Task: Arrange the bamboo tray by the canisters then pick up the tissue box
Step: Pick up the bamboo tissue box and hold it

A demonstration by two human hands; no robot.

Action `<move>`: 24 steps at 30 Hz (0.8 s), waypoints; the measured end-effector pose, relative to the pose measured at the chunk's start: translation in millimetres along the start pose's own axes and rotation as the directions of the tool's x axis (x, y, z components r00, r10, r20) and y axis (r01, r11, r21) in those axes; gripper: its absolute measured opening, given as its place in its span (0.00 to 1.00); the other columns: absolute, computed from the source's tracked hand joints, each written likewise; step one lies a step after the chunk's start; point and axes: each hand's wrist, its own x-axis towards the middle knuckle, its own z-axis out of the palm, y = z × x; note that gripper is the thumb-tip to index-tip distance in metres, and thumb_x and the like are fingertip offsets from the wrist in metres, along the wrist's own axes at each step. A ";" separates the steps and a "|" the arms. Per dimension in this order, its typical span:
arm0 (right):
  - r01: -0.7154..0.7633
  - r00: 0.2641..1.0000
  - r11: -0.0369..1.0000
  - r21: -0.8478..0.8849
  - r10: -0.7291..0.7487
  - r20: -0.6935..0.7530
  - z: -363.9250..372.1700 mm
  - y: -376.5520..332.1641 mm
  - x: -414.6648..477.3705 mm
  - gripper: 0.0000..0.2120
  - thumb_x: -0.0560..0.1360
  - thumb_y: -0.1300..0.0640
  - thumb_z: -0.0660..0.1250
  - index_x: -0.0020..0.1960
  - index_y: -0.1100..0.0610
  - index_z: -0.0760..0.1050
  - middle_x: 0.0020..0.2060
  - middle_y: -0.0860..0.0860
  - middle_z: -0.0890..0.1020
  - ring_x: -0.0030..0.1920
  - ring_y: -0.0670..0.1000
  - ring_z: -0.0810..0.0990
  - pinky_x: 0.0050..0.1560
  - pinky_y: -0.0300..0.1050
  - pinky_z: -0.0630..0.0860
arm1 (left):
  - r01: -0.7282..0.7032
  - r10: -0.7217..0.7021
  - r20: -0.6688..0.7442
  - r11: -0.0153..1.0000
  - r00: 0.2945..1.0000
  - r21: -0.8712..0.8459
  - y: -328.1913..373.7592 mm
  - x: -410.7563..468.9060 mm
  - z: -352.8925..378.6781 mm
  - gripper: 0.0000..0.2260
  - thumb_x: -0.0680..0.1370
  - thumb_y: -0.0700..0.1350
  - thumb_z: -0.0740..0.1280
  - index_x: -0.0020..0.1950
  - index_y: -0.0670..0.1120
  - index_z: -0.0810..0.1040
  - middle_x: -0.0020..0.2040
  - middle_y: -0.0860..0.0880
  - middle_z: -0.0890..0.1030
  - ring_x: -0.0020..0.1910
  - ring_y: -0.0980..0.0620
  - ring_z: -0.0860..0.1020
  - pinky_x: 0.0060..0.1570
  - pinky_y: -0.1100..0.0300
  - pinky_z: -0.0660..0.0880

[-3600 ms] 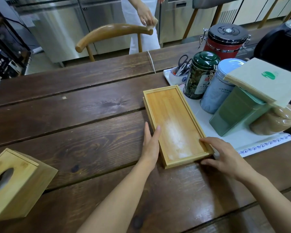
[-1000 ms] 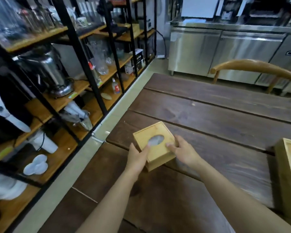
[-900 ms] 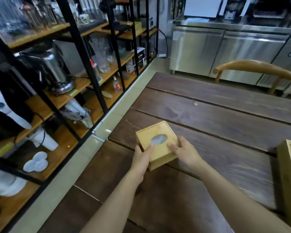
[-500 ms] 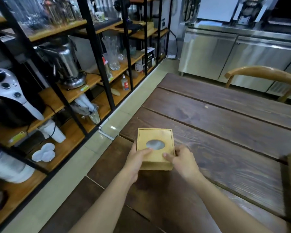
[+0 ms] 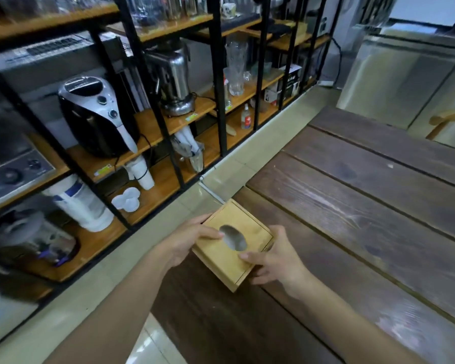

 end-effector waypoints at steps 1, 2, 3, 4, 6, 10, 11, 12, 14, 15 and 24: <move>-0.004 1.000 1.000 -0.015 0.004 0.014 9.2 0.0 -1.4 0.32 0.64 0.59 0.76 0.57 0.45 0.59 0.49 0.50 0.75 0.36 0.56 0.84 0.32 0.48 0.82 | 0.013 -0.013 -0.002 1.000 1.000 -0.023 -6.1 -5.6 -8.6 0.18 0.71 0.41 0.71 0.59 0.55 0.78 0.53 0.51 0.84 0.55 0.48 0.79 0.52 0.54 0.74; -0.009 0.999 1.000 -0.030 0.010 0.030 18.0 0.3 -2.6 0.31 0.65 0.59 0.76 0.56 0.46 0.59 0.49 0.51 0.76 0.35 0.56 0.84 0.33 0.49 0.82 | 0.024 -0.024 -0.003 0.999 1.000 -0.041 -12.7 -10.8 -16.6 0.17 0.71 0.40 0.70 0.58 0.54 0.79 0.52 0.51 0.85 0.55 0.47 0.80 0.54 0.53 0.74; -0.016 0.999 0.999 -0.045 0.018 0.045 26.6 0.5 -3.6 0.31 0.65 0.59 0.76 0.56 0.46 0.59 0.51 0.52 0.76 0.35 0.56 0.84 0.33 0.50 0.82 | 0.032 -0.033 -0.003 0.998 0.999 -0.051 -19.6 -15.5 -24.1 0.17 0.71 0.40 0.70 0.59 0.53 0.79 0.52 0.50 0.85 0.56 0.47 0.80 0.57 0.51 0.74; -0.025 0.998 0.998 -0.057 0.028 0.054 34.4 0.8 -4.7 0.30 0.66 0.59 0.75 0.57 0.47 0.58 0.52 0.54 0.76 0.35 0.57 0.85 0.34 0.52 0.82 | 0.037 -0.037 -0.003 0.998 0.999 -0.056 -26.4 -19.8 -30.8 0.17 0.71 0.40 0.70 0.59 0.52 0.79 0.53 0.49 0.85 0.56 0.46 0.80 0.60 0.49 0.73; -0.043 0.997 0.997 -0.069 0.047 0.060 47.2 1.6 -6.6 0.29 0.67 0.59 0.74 0.57 0.49 0.58 0.51 0.58 0.77 0.36 0.60 0.84 0.35 0.55 0.83 | 0.046 -0.046 0.000 0.997 0.999 -0.062 -38.6 -27.6 -42.2 0.18 0.71 0.40 0.71 0.60 0.51 0.79 0.55 0.47 0.84 0.58 0.44 0.79 0.65 0.45 0.70; -0.054 0.997 0.996 -0.069 0.058 0.060 66.7 4.2 -9.1 0.22 0.69 0.60 0.72 0.53 0.54 0.60 0.47 0.62 0.79 0.35 0.63 0.84 0.34 0.55 0.83 | 0.050 -0.050 0.004 0.997 0.999 -0.062 -55.2 -40.0 -59.6 0.20 0.70 0.40 0.71 0.62 0.50 0.78 0.57 0.46 0.83 0.59 0.43 0.78 0.67 0.42 0.68; -0.060 0.996 0.996 -0.064 0.064 0.063 70.9 4.7 -9.2 0.22 0.70 0.60 0.71 0.54 0.54 0.60 0.47 0.63 0.78 0.34 0.63 0.84 0.33 0.54 0.83 | 0.049 -0.049 0.003 0.997 0.999 -0.059 -57.8 -42.0 -63.3 0.20 0.69 0.41 0.71 0.62 0.50 0.78 0.57 0.45 0.83 0.59 0.43 0.78 0.66 0.42 0.68; -0.065 0.995 0.996 -0.058 0.069 0.067 75.0 5.3 -8.9 0.22 0.70 0.61 0.71 0.54 0.54 0.60 0.48 0.64 0.78 0.34 0.62 0.84 0.32 0.53 0.83 | 0.048 -0.048 0.003 0.997 0.999 -0.055 -59.7 -43.4 -66.9 0.21 0.68 0.42 0.71 0.62 0.51 0.78 0.57 0.45 0.83 0.59 0.42 0.78 0.66 0.41 0.68; -0.066 0.995 0.997 -0.046 0.070 0.075 82.1 7.4 -7.6 0.21 0.71 0.62 0.70 0.54 0.54 0.60 0.48 0.65 0.78 0.33 0.61 0.84 0.30 0.50 0.82 | 0.050 -0.050 0.006 0.997 0.999 -0.053 -64.0 -44.9 -73.4 0.22 0.67 0.43 0.72 0.61 0.51 0.78 0.57 0.45 0.83 0.59 0.42 0.78 0.66 0.41 0.69; -0.062 0.995 0.997 -0.047 0.065 0.075 84.9 9.4 -6.6 0.20 0.71 0.62 0.70 0.53 0.55 0.60 0.48 0.65 0.78 0.32 0.60 0.84 0.30 0.50 0.82 | 0.055 -0.054 0.005 0.997 0.999 -0.054 -66.1 -45.8 -75.9 0.22 0.67 0.43 0.72 0.61 0.51 0.78 0.57 0.45 0.83 0.59 0.42 0.78 0.66 0.41 0.69; -0.046 0.998 0.995 -0.087 0.050 0.039 88.0 21.2 -1.2 0.20 0.70 0.61 0.71 0.52 0.53 0.61 0.43 0.66 0.81 0.34 0.61 0.84 0.33 0.51 0.82 | 0.044 -0.042 0.033 0.997 0.999 -0.060 -75.6 -51.5 -82.1 0.20 0.71 0.43 0.71 0.63 0.54 0.76 0.58 0.48 0.81 0.58 0.46 0.77 0.53 0.54 0.73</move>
